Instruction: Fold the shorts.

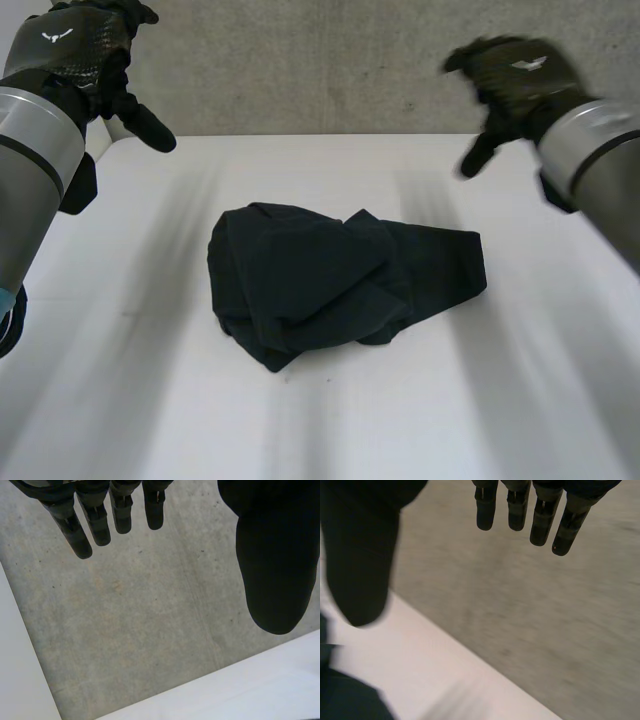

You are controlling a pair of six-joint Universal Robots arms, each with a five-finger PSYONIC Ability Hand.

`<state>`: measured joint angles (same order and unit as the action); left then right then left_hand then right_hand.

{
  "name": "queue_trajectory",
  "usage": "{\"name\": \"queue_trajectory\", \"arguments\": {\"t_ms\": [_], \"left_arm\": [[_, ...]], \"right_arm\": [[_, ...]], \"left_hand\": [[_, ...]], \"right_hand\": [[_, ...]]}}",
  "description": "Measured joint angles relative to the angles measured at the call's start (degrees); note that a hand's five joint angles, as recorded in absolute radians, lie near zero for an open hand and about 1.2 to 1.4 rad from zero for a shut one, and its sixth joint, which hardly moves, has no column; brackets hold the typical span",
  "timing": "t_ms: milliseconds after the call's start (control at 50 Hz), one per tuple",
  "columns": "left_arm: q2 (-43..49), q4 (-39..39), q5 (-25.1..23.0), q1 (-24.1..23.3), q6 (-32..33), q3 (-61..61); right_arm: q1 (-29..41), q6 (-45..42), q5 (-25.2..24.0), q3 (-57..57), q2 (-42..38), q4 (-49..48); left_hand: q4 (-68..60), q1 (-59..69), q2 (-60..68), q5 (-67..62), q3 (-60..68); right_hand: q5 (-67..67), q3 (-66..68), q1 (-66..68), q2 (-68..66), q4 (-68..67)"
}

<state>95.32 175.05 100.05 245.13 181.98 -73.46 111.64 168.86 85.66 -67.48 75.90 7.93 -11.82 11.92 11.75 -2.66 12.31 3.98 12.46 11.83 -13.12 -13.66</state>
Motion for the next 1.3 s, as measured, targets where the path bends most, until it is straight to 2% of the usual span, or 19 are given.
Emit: {"name": "queue_trajectory", "arguments": {"t_ms": [100,360,460,560,640,780,860,900,920,960,1000,1020,1100,1200,1300], "left_arm": [[0.47,-3.17,-0.27,0.02,0.89,1.47],[0.95,-6.19,-0.31,-0.03,1.72,2.15],[0.96,-5.97,-0.37,-0.18,1.66,1.39],[2.11,-5.34,-0.66,-1.67,1.59,-0.25],[6.30,-3.89,-1.06,-5.43,1.52,-1.73],[16.01,0.26,-1.00,-13.94,1.95,-1.94],[21.83,2.26,-0.67,-17.18,3.39,-0.78],[22.77,2.49,-0.55,-17.50,3.80,-0.54],[24.66,2.86,-0.11,-17.95,4.74,-0.05],[26.34,3.19,0.97,-18.17,5.84,0.41],[26.57,3.25,1.29,-18.17,6.03,0.47],[27.54,3.64,4.04,-17.95,7.01,0.68],[27.48,4.19,8.98,-15.94,7.89,0.39],[24.28,4.78,12.13,-9.36,9.76,-0.92],[21.06,5.83,12.04,-1.42,13.89,-1.71]], "right_arm": [[-2.83,1.18,4.82,-0.48,1.63,0.04],[-2.55,0.62,5.63,-0.43,1.13,0.44],[-2.53,-0.19,4.03,-0.73,0.96,0.44],[-2.58,-7.43,-1.75,-3.37,0.19,1.39],[-2.86,-14.29,-5.64,-8.63,-0.70,2.01],[-3.55,-17.30,-7.20,-17.98,-1.17,-0.84],[-4.77,-16.95,-7.14,-23.22,-1.11,-5.45],[-5.07,-16.91,-7.14,-24.07,-1.08,-6.32],[-5.76,-16.86,-7.13,-25.67,-1.02,-8.07],[-6.41,-16.83,-7.14,-26.87,-0.97,-9.50],[-6.59,-16.81,-7.15,-27.18,-0.96,-9.85],[-7.24,-16.71,-7.21,-28.07,-0.93,-10.98],[-7.82,-16.58,-7.34,-28.53,-0.91,-11.63],[-7.81,-16.54,-7.43,-28.53,-0.88,-11.72],[-7.50,-16.53,-7.44,-28.40,-0.84,-11.66]], "left_hand": [[0.00,0.00,0.00,0.00,0.00],[0.00,0.00,0.00,0.00,0.00],[0.00,0.00,0.00,0.00,0.00],[0.00,0.00,0.00,0.00,0.00],[0.00,0.00,0.00,0.00,0.00],[-0.18,0.30,0.23,-0.02,0.14],[-14.73,16.57,15.34,-13.98,13.99],[-16.63,18.79,16.64,-15.83,15.89],[-32.88,35.94,32.97,-31.72,32.20],[-45.54,46.95,45.71,-44.33,44.94],[-45.54,46.95,45.71,-44.33,44.94],[-55.11,53.39,55.40,-53.24,54.28],[-56.62,53.39,56.45,-53.41,55.40],[-56.67,53.39,56.61,-53.41,55.64],[-56.83,53.39,56.64,-53.41,55.66]], "right_hand": [[0.00,0.00,0.00,0.00,0.00],[0.00,0.00,0.00,0.00,0.00],[0.00,0.00,0.00,0.00,0.00],[0.00,0.00,0.00,0.00,0.00],[0.00,0.00,0.00,0.00,0.00],[0.00,0.00,0.00,0.00,0.00],[0.00,0.00,0.00,0.00,0.00],[0.00,0.00,0.00,0.00,0.00],[0.00,0.00,0.00,0.00,0.00],[0.00,0.00,0.00,0.00,0.00],[0.00,0.00,0.00,0.00,0.00],[0.00,0.00,0.00,0.00,0.00],[0.00,0.00,0.00,0.00,0.00],[0.00,0.00,0.00,0.00,0.00],[0.00,0.00,0.00,0.00,0.00]]}}
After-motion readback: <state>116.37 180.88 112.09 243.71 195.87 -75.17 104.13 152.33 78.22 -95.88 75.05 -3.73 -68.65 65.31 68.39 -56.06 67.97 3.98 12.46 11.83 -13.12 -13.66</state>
